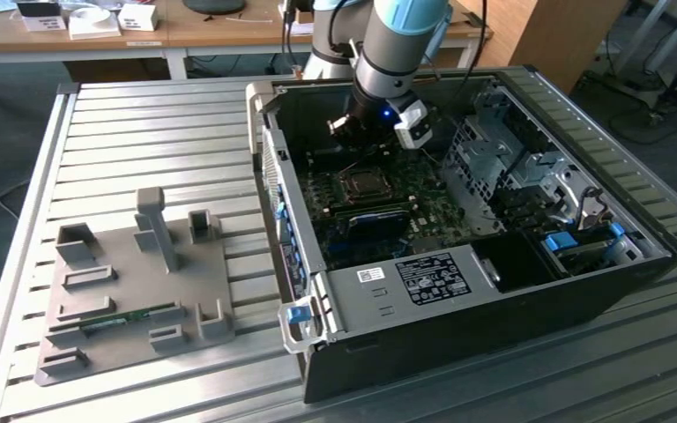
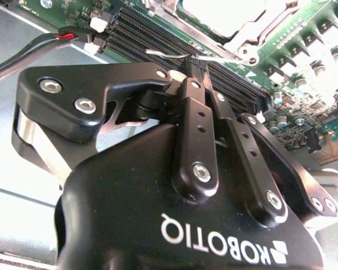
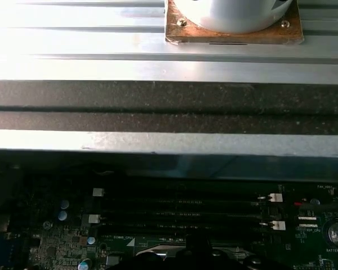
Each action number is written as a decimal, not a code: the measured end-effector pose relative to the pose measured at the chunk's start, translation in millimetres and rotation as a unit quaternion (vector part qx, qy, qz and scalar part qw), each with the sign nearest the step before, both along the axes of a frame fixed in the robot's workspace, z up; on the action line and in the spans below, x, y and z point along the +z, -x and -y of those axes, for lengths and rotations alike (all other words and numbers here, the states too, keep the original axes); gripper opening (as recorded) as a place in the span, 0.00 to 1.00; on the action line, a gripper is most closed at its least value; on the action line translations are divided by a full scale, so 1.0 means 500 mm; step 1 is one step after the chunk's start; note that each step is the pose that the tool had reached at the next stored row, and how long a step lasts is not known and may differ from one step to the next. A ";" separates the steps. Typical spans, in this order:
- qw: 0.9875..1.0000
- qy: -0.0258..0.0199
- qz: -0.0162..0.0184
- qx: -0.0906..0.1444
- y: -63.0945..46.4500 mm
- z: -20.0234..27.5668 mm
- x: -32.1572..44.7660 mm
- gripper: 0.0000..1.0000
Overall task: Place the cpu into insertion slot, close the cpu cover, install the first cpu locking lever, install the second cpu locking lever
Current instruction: 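Install the first cpu locking lever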
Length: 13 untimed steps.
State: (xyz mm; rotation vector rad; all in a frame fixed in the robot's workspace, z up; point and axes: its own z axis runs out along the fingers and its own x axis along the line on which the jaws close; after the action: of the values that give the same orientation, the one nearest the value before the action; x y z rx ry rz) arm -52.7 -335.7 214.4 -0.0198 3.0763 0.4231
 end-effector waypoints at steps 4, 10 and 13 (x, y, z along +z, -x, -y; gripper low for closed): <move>1.000 0.000 0.000 0.000 -0.001 0.0001 -0.003 0.11; 1.000 0.001 0.000 0.000 -0.002 0.0002 -0.008 0.11; 1.000 0.001 0.000 0.000 -0.002 0.0002 -0.010 0.11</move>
State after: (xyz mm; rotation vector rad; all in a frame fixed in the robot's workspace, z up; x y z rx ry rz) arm -51.7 -335.7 209.6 -0.0200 3.0767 0.4210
